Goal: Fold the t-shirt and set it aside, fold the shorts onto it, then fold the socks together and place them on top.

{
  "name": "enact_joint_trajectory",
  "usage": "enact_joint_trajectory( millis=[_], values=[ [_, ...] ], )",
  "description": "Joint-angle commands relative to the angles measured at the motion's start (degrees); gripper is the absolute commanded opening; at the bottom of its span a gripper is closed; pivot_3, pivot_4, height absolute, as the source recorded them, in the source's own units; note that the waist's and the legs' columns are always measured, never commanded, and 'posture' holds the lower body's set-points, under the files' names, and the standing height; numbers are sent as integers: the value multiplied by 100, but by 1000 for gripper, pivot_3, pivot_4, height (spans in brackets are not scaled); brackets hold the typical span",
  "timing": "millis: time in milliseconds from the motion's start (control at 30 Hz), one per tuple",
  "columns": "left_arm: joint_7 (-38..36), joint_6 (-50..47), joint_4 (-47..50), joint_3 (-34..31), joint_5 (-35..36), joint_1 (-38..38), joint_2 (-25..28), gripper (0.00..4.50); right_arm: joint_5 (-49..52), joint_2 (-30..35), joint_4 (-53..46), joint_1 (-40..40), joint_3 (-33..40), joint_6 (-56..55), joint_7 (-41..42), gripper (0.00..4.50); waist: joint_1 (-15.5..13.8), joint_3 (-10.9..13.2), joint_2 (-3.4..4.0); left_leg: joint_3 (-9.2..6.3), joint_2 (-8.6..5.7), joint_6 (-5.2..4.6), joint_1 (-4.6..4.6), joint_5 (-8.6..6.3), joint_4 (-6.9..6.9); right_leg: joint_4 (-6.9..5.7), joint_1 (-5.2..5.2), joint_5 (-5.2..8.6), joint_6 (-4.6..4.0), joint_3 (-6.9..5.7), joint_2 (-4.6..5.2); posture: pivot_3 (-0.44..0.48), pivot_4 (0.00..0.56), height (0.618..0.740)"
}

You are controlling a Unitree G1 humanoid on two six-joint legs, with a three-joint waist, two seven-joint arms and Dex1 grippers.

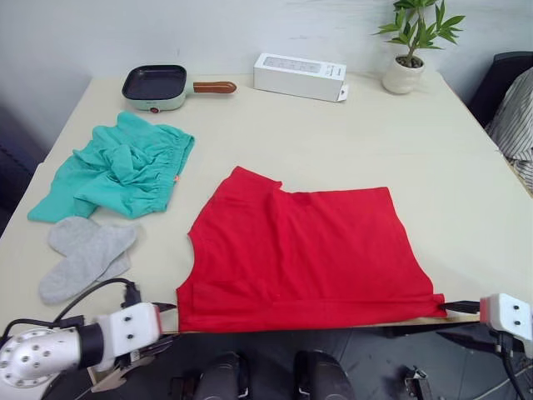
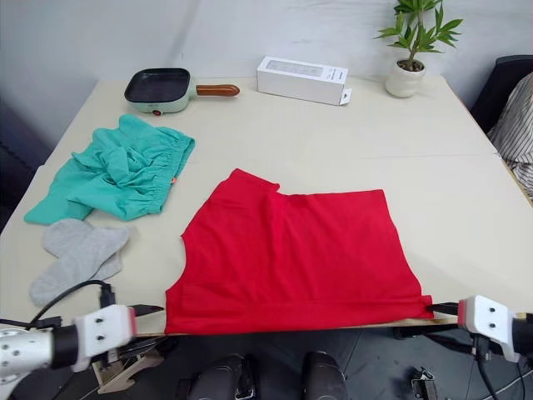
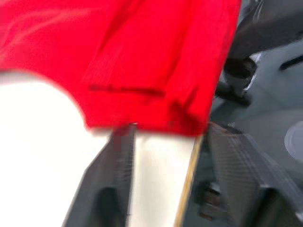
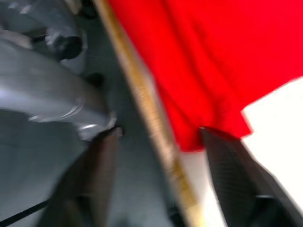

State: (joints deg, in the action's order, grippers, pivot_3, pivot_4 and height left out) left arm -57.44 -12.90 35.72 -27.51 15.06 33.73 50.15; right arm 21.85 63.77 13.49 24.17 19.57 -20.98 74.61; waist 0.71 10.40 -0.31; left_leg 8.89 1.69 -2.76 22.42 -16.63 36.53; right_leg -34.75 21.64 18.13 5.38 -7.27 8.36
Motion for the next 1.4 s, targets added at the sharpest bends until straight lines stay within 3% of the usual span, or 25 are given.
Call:
enact_joint_trajectory(
  millis=[33,100,200,300,367,433,500,633,733,800,1133,1400],
  values=[
    [-735,-595,27,-881,810,175,282,4035,143,226,5,227,711,246,306,4239,-24,3,5,0,-1,0,-1,0,0,3,0,0,0,0,0,0,150,740],
    [-982,-1023,-154,-1157,1154,46,508,4447,260,283,117,213,985,532,466,4500,-45,3,5,0,-1,0,-1,0,0,8,6,3,-5,-2,-2,0,150,740],
    [-947,-1710,-359,-1247,1721,-418,694,4447,443,308,382,-191,1190,791,676,4500,-48,9,15,-1,-1,0,-3,0,0,8,-4,47,-86,-1,-2,0,150,740],
    [-138,-2503,-947,-621,2266,-1995,650,4447,368,415,895,-1299,853,1316,533,4500,-46,22,25,-1,-2,0,-7,5,6,-4,-11,41,-75,1,0,0,150,740],
    [170,-2796,-1339,-6,2164,-2874,642,4447,197,426,1110,-2123,445,1618,516,4500,-41,33,46,-1,-3,3,-7,17,9,-14,-9,33,-74,2,1,0,150,740],
    [397,-3085,-1888,850,1901,-3923,559,4447,-52,205,1550,-3454,-142,1941,400,4500,-28,42,55,-1,-4,13,-8,30,10,-27,-5,-16,4,2,0,0,150,740],
    [520,-3195,-2377,1493,1653,-4754,434,4447,-314,-83,2035,-4603,-624,2145,319,4500,25,57,59,0,-4,47,-11,52,10,-34,-5,-21,1,1,-7,0,150,740],
    [883,-3203,-3692,2405,1108,-6460,-260,4447,-1152,-786,3567,-6694,-1500,2200,81,4500,83,75,40,2,0,41,16,80,33,-99,36,-29,11,-3,-23,0,150,740],
    [1136,-2926,-4695,2843,571,-7271,-681,4447,-1611,-1301,4606,-7738,-1847,2070,-235,4500,88,76,38,7,6,41,90,103,55,-137,103,-29,11,-12,-79,0,150,740],
    [1282,-2741,-5380,3048,271,-7687,-973,4447,-1934,-1695,5234,-8315,-2025,2000,-766,4500,99,79,34,22,4,38,89,103,51,-140,106,-29,12,-33,-86,0,150,740],
    [1478,-1918,-6909,3177,-390,-8260,-1629,4447,-2684,-2486,6207,-8929,-2172,1982,-2337,4500,99,93,11,34,0,16,88,108,79,-156,102,-38,32,-17,-77,0,150,740],
    [1358,-1432,-7831,3205,-743,-8690,-1853,4447,-2643,-2690,6343,-8986,-1890,2213,-2444,4500,108,93,11,35,2,14,82,111,120,-208,101,-39,32,10,-71,0,150,740]
  ],
)
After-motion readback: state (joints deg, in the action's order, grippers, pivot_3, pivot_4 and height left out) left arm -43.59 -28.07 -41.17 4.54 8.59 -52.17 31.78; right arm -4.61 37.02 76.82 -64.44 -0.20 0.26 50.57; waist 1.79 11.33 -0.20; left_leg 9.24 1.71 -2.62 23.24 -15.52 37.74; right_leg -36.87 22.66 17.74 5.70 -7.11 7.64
